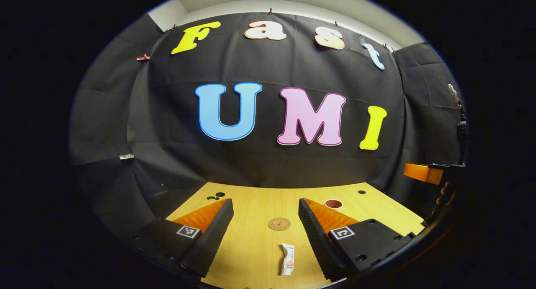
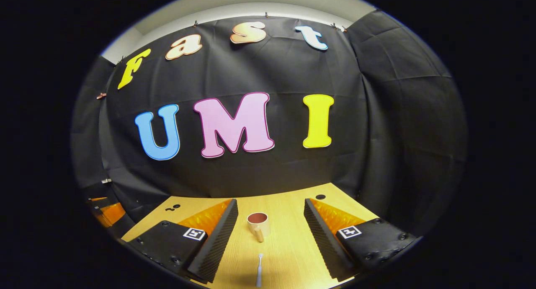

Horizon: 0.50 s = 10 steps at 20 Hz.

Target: Put the toothbrush and toothpaste on the desktop into the cup, then pick up the cup and place it on the coaster on the desktop.

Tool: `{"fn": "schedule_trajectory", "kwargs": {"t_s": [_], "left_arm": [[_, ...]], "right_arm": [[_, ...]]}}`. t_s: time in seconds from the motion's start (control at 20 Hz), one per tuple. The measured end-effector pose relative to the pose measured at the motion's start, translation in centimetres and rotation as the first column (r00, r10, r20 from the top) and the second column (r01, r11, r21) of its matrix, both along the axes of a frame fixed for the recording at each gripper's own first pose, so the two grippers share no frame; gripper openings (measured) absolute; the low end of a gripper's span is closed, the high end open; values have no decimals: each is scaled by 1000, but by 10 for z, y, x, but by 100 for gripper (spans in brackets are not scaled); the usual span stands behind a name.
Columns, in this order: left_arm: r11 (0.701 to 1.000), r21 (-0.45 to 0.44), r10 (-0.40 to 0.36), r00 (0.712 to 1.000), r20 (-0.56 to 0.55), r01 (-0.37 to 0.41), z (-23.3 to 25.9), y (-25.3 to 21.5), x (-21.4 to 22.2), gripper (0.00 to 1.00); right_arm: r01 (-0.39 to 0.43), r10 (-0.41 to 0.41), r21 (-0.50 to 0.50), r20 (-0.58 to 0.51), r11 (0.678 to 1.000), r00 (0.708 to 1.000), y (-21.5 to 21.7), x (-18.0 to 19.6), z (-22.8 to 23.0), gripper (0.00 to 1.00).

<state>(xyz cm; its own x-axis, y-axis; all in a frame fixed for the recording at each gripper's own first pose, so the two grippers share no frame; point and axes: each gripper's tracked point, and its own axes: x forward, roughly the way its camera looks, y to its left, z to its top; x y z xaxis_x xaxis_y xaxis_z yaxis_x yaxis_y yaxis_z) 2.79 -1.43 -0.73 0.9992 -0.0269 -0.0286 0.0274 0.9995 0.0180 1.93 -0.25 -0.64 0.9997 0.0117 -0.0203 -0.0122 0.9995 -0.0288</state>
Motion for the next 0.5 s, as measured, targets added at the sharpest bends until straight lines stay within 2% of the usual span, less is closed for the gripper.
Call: {"fn": "schedule_trajectory", "kwargs": {"t_s": [0.25,0.5], "left_arm": [[1000,-5,-1,1000,-14,0,-8,-5,7,97],[1000,-24,-22,995,-95,20,-35,-10,15,97]], "right_arm": [[1,-1,-7,-10,1000,1000,-4,7,-2,98],[-16,15,-6,-57,1000,998,-3,13,-16,98]]}}
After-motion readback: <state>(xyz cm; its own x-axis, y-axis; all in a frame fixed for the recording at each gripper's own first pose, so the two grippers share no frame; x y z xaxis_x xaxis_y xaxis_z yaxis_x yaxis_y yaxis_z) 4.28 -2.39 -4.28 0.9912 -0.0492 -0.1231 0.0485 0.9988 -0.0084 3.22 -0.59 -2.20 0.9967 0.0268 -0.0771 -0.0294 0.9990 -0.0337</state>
